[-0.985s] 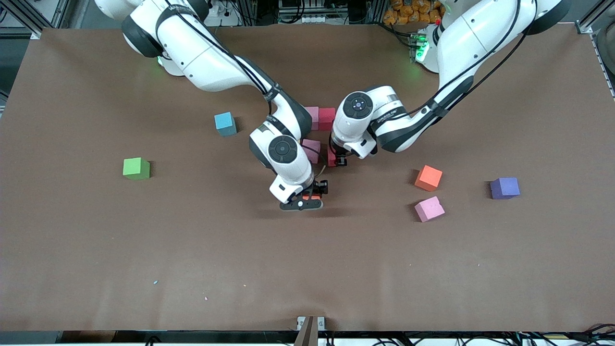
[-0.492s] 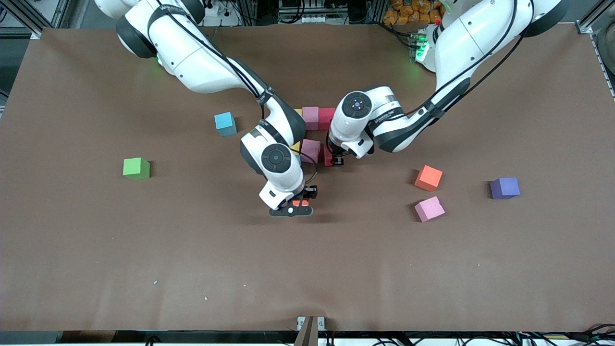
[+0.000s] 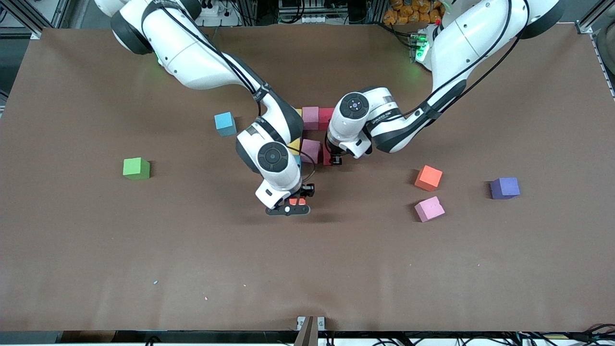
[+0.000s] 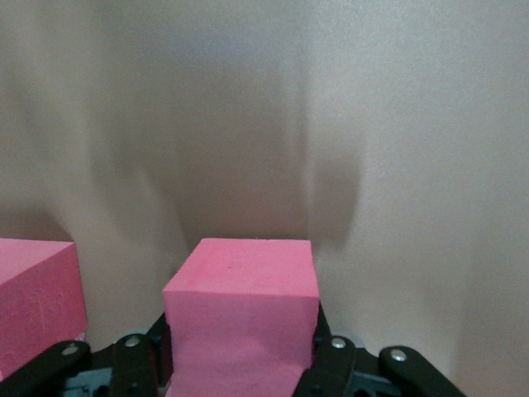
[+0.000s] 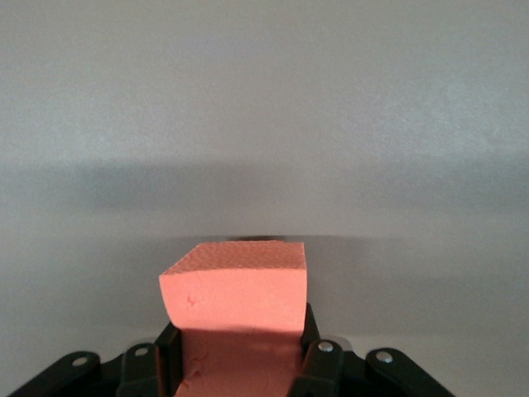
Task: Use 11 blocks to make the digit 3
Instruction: 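Carry the orange block with the right gripper while the left gripper lowers pink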
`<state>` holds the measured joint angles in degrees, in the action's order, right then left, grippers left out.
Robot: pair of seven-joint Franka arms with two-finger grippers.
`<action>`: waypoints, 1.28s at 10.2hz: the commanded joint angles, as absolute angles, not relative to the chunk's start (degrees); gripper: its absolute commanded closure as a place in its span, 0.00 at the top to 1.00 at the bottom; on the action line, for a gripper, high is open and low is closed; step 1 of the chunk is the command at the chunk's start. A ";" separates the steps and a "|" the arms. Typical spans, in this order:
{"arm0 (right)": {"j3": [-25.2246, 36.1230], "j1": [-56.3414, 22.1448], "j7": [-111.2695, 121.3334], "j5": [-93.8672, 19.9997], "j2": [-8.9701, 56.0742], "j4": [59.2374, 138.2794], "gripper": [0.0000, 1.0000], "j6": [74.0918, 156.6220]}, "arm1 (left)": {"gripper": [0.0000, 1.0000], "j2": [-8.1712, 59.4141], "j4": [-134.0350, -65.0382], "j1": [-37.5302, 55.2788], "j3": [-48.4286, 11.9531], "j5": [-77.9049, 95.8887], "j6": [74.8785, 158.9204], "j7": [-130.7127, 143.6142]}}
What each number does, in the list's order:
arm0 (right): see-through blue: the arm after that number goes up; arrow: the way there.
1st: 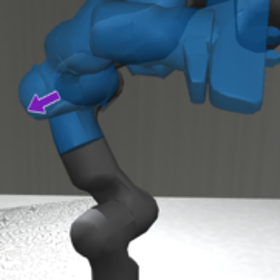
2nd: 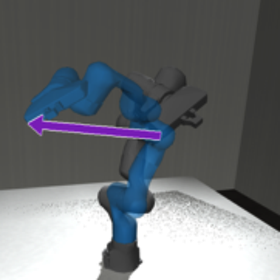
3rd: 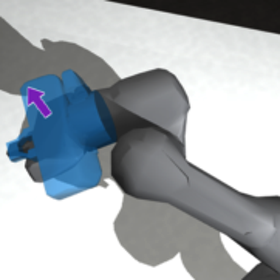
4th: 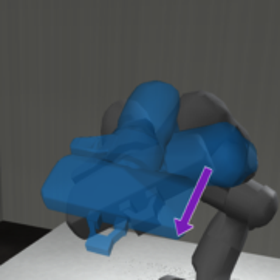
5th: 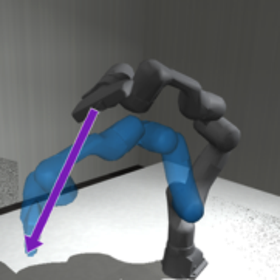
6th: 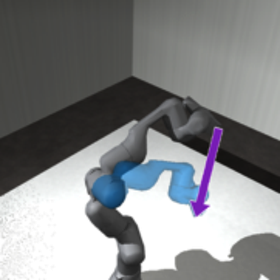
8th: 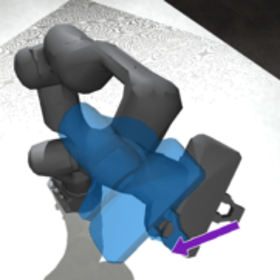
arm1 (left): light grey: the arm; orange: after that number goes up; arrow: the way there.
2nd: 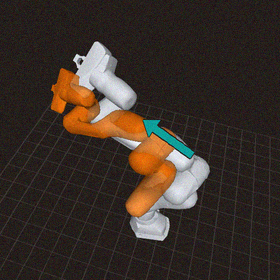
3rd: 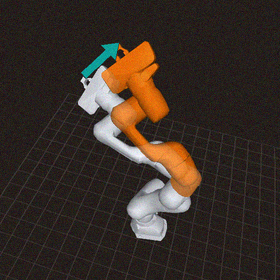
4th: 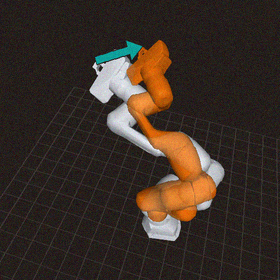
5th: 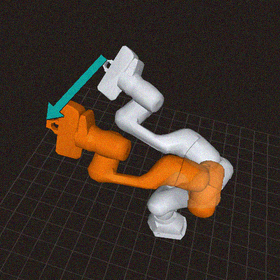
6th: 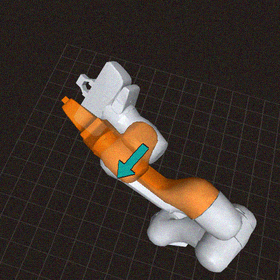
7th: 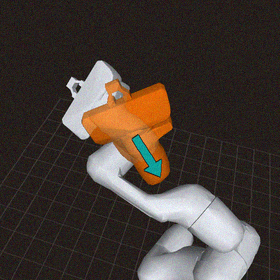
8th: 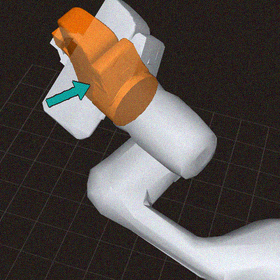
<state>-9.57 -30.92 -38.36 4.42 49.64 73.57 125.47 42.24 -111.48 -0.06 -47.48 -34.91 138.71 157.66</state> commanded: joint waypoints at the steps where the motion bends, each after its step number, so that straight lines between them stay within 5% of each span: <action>1: -10.37 -29.45 -36.92 5.01 42.74 85.47 0.00 132.92 | 0.08 42.45 -111.09 2.19 -46.94 -35.60 139.22 165.32; 7: -10.28 -29.00 -35.68 5.27 37.71 96.40 0.00 141.58 | 0.08 42.36 -110.39 3.34 -45.26 -35.60 139.39 167.08; 13: -10.28 -29.27 -35.77 5.36 38.14 97.73 0.00 143.61 | 0.09 42.80 -109.95 4.75 -45.00 -35.24 139.39 167.08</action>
